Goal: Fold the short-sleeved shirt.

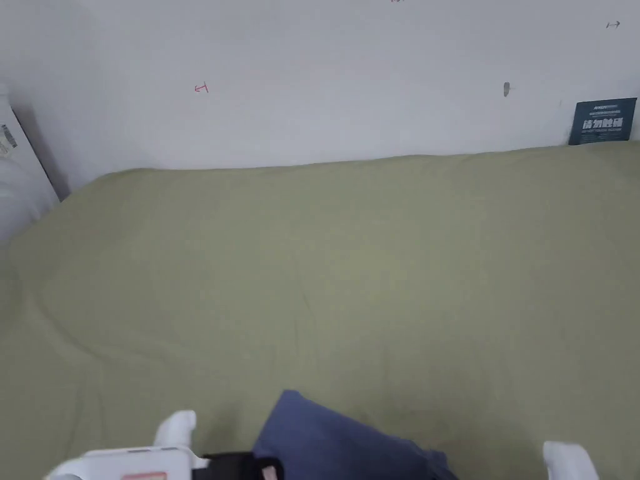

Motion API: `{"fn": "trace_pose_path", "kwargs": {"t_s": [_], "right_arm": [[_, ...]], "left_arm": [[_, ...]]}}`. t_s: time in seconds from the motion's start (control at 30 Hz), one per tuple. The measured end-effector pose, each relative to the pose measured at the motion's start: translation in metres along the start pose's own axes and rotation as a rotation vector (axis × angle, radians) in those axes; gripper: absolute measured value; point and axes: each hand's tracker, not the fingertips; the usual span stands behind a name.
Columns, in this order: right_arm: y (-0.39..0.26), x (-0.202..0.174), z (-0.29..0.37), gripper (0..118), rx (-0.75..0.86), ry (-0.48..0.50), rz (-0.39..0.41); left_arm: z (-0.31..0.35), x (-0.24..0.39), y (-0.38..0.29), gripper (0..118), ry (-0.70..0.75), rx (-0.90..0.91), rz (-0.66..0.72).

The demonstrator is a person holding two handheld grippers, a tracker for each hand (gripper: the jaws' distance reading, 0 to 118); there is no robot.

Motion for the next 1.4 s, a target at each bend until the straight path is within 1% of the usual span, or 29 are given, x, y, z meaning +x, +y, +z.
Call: {"fn": "trace_pose_path", "kwargs": {"t_s": [0.13,0.17,0.23,0.33,0.37,0.4,0.47,0.57,0.63,0.67,0.7,0.73,0.77,0.8,0.83,0.87,0.93,1.0,1.03,1.07,1.1,1.13,1.17,1.2,1.23,1.27,1.33,1.37,1.4], "right_arm": [[0.014,-0.012,0.006,0,0.032,-0.014,0.033],[0.016,-0.015,0.008,0,0.037,-0.021,0.042],[0.018,-0.019,0.008,0,0.035,-0.031,0.053],[0.017,-0.018,0.004,0,0.009,-0.047,0.077],[0.015,-0.018,0.002,0,-0.01,-0.062,0.089],[0.013,-0.017,-0.001,0,-0.031,-0.084,0.091],[0.009,-0.016,-0.001,0,-0.063,-0.125,0.095],[0.005,-0.012,0.008,0,-0.076,-0.118,0.085],[0.004,-0.01,0.017,0,-0.057,-0.123,0.086],[0.004,-0.009,0.021,0,-0.03,-0.121,0.076],[0.004,-0.007,0.025,0,0.008,-0.095,0.042],[0.005,-0.006,0.028,0,0.027,-0.087,0.022],[0.006,-0.006,0.032,0,0.045,-0.076,-0.004],[0.007,-0.007,0.037,0,0.052,-0.065,-0.008],[0.009,-0.01,0.042,0,0.059,-0.065,0.004],[0.01,-0.014,0.05,0,0.074,-0.058,0.021],[0.015,-0.022,0.066,0,0.103,-0.049,0.064],[0.021,-0.03,0.085,0,0.148,-0.054,0.099],[0.024,-0.034,0.093,0,0.172,-0.067,0.111],[0.028,-0.038,0.101,0,0.198,-0.091,0.122],[0.033,-0.043,0.111,0,0.22,-0.12,0.134],[0.037,-0.046,0.116,0,0.237,-0.142,0.15],[0.041,-0.05,0.123,0,0.265,-0.193,0.177],[0.044,-0.055,0.13,0,0.291,-0.251,0.203],[0.047,-0.059,0.136,0,0.309,-0.286,0.221],[0.049,-0.063,0.142,0,0.332,-0.314,0.23],[0.048,-0.068,0.15,0,0.371,-0.348,0.245],[0.046,-0.07,0.153,0,0.396,-0.371,0.245],[0.042,-0.072,0.154,0,0.418,-0.4,0.238]], "left_arm": [[0.06,-0.042,0.046,18,0.105,0.036,0.003],[0.079,-0.056,0.059,18,0.156,0.063,-0.006],[0.111,-0.065,0.066,18,0.21,0.11,0.007],[0.147,-0.107,0.084,18,0.256,0.112,0.087],[0.152,-0.126,0.086,19,0.302,0.095,0.112],[0.156,-0.144,0.09,18,0.367,0.047,0.173],[0.162,-0.176,0.087,19,0.47,0.028,0.257],[0.17,-0.208,0.078,20,0.493,0.05,0.339],[0.167,-0.219,0.063,40,0.408,0.106,0.367],[0.163,-0.22,0.055,42,0.403,0.146,0.392],[0.166,-0.219,0.046,44,0.352,0.236,0.411],[0.168,-0.208,0.038,49,0.331,0.264,0.426],[0.174,-0.201,0.03,60,0.307,0.291,0.46],[0.181,-0.194,0.027,69,0.335,0.285,0.492],[0.189,-0.185,0.027,74,0.391,0.277,0.499],[0.205,-0.175,0.031,73,0.473,0.268,0.483],[0.227,-0.144,0.033,71,0.673,0.248,0.351],[0.24,-0.103,0.027,70,0.812,0.326,0.215],[0.242,-0.081,0.024,66,0.843,0.356,0.143],[0.24,-0.054,0.02,53,0.843,0.401,0.043],[0.227,-0.021,0.012,36,0.819,0.446,-0.028],[0.221,-0.01,0.005,14,0.829,0.479,-0.077],[0.211,0.014,-0.003,7,0.841,0.52,-0.124],[0.199,0.039,-0.011,6,0.811,0.544,-0.143],[0.19,0.054,-0.017,2,0.761,0.559,-0.163],[0.178,0.063,-0.023,0,0.721,0.628,-0.243],[0.15,0.092,-0.042,0,0.621,0.715,-0.278],[0.133,0.107,-0.054,0,0.556,0.764,-0.27],[0.113,0.121,-0.062,0,0.529,0.791,-0.281]]}}
